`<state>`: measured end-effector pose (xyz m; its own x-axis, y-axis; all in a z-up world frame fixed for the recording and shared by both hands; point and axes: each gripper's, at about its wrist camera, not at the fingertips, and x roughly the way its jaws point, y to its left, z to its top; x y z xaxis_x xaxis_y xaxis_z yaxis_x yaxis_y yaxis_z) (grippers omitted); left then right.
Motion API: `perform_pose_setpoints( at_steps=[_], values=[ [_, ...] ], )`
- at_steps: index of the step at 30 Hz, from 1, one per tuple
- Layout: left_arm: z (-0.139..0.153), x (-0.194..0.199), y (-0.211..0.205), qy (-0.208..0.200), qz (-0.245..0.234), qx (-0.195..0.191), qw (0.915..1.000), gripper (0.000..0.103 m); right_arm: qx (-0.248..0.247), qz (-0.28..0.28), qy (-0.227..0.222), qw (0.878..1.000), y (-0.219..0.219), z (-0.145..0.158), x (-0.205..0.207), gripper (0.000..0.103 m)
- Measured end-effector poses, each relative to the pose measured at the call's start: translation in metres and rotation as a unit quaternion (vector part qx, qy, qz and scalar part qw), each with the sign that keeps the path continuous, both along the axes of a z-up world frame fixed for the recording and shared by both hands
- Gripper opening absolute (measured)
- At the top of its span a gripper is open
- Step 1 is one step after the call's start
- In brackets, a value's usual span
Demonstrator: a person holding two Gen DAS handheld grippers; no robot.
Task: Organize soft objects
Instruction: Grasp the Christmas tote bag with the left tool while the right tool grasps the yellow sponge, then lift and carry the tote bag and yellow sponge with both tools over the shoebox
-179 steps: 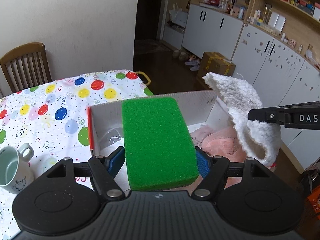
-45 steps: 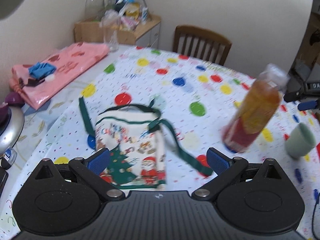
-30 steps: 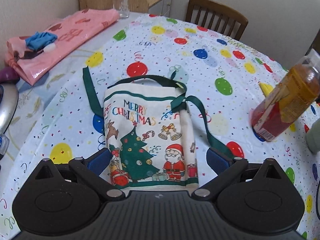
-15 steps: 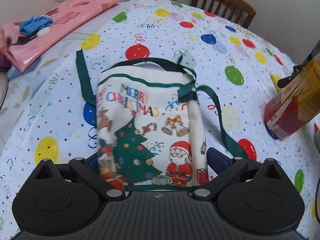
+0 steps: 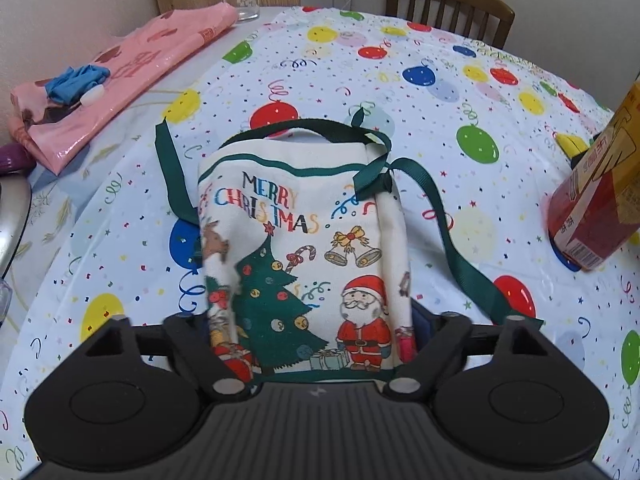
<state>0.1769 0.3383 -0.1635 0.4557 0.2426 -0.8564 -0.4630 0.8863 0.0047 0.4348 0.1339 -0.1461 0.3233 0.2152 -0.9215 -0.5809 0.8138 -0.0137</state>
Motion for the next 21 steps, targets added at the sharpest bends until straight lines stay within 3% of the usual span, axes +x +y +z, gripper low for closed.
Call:
perform_pose_setpoints(
  at_steps=[1, 11, 17, 21],
  values=[
    [0.001, 0.0, 0.0, -0.002, 0.001, 0.001, 1.0, 0.077, 0.0, -0.001, -0.002, 1.0, 0.0, 0.001, 0.0, 0.036],
    [0.013, -0.004, 0.003, -0.04, 0.015, -0.006, 0.9991, 0.036, 0.02, -0.03, -0.019, 0.999, -0.02, 0.012, -0.012, 0.036],
    [0.019, -0.008, 0.004, -0.063, 0.017, -0.014, 0.9977, 0.021, 0.043, -0.043, -0.036, 0.997, -0.041, 0.04, -0.027, 0.036],
    [0.025, -0.012, 0.004, -0.077, 0.017, -0.019, 0.9967, 0.019, 0.065, -0.05, -0.041, 0.996, -0.058, 0.06, -0.044, 0.036]
  ],
)
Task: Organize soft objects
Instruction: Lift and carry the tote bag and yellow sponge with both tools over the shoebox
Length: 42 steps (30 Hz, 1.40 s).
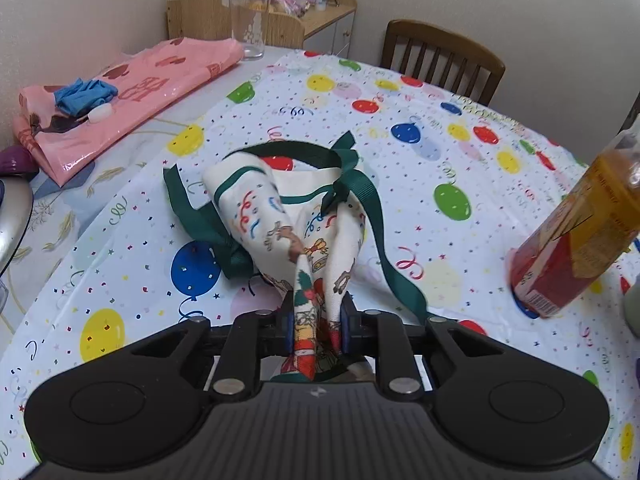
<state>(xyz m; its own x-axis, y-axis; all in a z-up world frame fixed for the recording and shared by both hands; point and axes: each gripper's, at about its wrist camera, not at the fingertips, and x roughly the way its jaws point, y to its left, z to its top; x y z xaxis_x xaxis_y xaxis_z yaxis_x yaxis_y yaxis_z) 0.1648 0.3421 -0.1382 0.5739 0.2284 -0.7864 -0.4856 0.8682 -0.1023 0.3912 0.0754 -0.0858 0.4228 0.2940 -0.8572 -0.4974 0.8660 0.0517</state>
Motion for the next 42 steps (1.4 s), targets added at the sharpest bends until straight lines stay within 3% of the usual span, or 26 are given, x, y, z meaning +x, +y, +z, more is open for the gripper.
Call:
perform_pose_setpoints(
  at_steps=[11, 20, 33, 42],
  values=[
    [0.032, -0.017, -0.02, -0.033, -0.013, 0.004, 0.9994, 0.019, 0.044, 0.014, -0.028, 0.999, -0.042, 0.056, -0.063, 0.036],
    [0.074, -0.032, -0.058, -0.063, -0.04, 0.005, 0.9972, 0.019, 0.075, 0.023, -0.023, 0.997, -0.081, 0.09, -0.11, 0.036],
    [0.133, -0.052, -0.152, -0.108, -0.116, 0.012, 0.9872, 0.019, 0.104, 0.025, -0.038, 0.994, -0.167, 0.122, -0.163, 0.036],
    [0.152, -0.043, -0.246, -0.122, -0.184, 0.0, 0.9754, 0.019, 0.099, -0.012, -0.051, 0.994, -0.264, 0.126, -0.179, 0.036]
  ],
)
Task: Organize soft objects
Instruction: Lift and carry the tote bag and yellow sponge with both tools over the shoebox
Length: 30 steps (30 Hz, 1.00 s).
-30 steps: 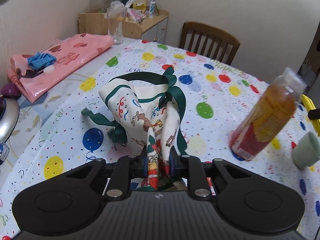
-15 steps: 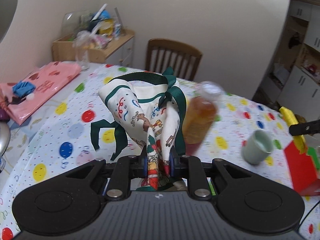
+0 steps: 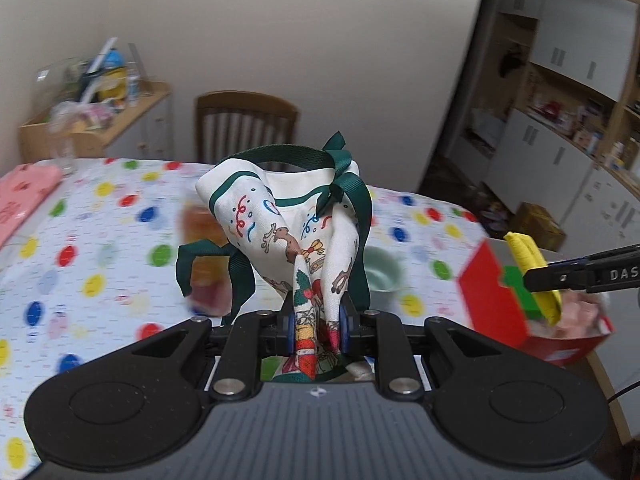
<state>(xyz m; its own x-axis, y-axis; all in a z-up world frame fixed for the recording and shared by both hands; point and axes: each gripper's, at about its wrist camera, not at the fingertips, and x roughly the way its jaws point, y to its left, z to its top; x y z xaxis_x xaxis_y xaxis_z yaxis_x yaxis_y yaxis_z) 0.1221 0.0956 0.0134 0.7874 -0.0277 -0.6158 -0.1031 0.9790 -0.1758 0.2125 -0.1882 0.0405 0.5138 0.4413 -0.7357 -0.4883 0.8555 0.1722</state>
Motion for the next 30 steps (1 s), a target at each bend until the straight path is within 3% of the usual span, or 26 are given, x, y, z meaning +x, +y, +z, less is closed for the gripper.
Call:
perform_pose_setpoints(
  at_steps=[15, 30],
  values=[
    [0.002, 0.048, -0.161, -0.001, -0.127, -0.004, 0.9918, 0.019, 0.001, -0.103, -0.005, 0.995, -0.165, -0.013, 0.002, 0.036],
    [-0.008, 0.125, -0.284, 0.035, -0.207, 0.015, 0.9775, 0.019, -0.004, -0.158, 0.007, 0.987, -0.241, -0.041, 0.029, 0.036]
  ],
)
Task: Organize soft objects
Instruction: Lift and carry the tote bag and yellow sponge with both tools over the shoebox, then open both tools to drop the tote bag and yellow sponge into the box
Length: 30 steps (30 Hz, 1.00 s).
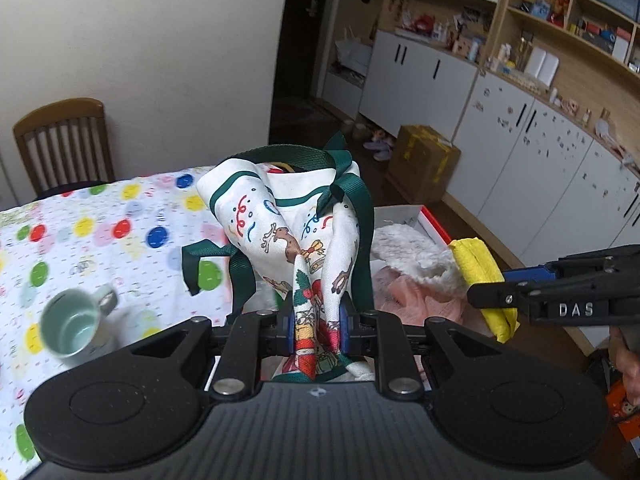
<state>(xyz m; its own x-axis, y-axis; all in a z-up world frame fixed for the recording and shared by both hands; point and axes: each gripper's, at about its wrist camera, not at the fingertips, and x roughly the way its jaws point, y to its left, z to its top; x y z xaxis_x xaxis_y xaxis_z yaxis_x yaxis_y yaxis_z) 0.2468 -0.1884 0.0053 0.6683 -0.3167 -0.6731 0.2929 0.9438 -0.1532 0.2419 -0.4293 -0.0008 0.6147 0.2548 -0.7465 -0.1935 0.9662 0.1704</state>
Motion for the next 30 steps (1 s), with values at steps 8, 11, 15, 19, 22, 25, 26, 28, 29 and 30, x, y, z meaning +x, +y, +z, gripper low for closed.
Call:
perform_pose_setpoints(
  at_steps=[8, 11, 15, 19, 22, 25, 26, 28, 29, 30],
  values=[
    [-0.023, 0.04, -0.043, 0.036, -0.02, 0.013, 0.9991, 0.019, -0.013, -0.003, 0.023, 1.0, -0.008, -0.022, 0.028, 0.036],
    [-0.033, 0.055, -0.057, 0.05, -0.019, 0.018, 0.9984, 0.019, -0.019, -0.001, 0.031, 0.999, -0.007, -0.031, 0.039, 0.036],
    [-0.046, 0.068, -0.067, 0.071, -0.024, 0.025, 0.9969, 0.019, -0.027, 0.002, 0.04, 0.999, -0.005, -0.042, 0.051, 0.036],
    [-0.059, 0.075, -0.073, 0.099, -0.033, 0.023, 0.9942, 0.019, -0.033, 0.004, 0.05, 0.998, -0.005, -0.052, 0.061, 0.036],
    [-0.067, 0.076, -0.075, 0.113, -0.037, 0.024, 0.9926, 0.019, -0.035, 0.007, 0.056, 0.998, -0.004, -0.057, 0.066, 0.036],
    [-0.075, 0.08, -0.076, 0.125, -0.037, 0.023, 0.9911, 0.019, -0.035, 0.009, 0.057, 0.998, -0.004, -0.061, 0.069, 0.036],
    [-0.078, 0.081, -0.075, 0.128, -0.037, 0.023, 0.9908, 0.019, -0.034, 0.01, 0.058, 0.998, -0.003, -0.062, 0.07, 0.036],
    [-0.081, 0.082, -0.076, 0.131, -0.038, 0.025, 0.9903, 0.019, -0.033, 0.011, 0.06, 0.998, -0.003, -0.064, 0.071, 0.036],
    [-0.082, 0.082, -0.076, 0.132, -0.039, 0.027, 0.9901, 0.019, -0.032, 0.011, 0.06, 0.998, -0.003, -0.064, 0.071, 0.036],
    [-0.083, 0.082, -0.076, 0.132, -0.038, 0.028, 0.99, 0.019, -0.03, 0.011, 0.06, 0.998, -0.003, -0.064, 0.07, 0.036]
  ],
)
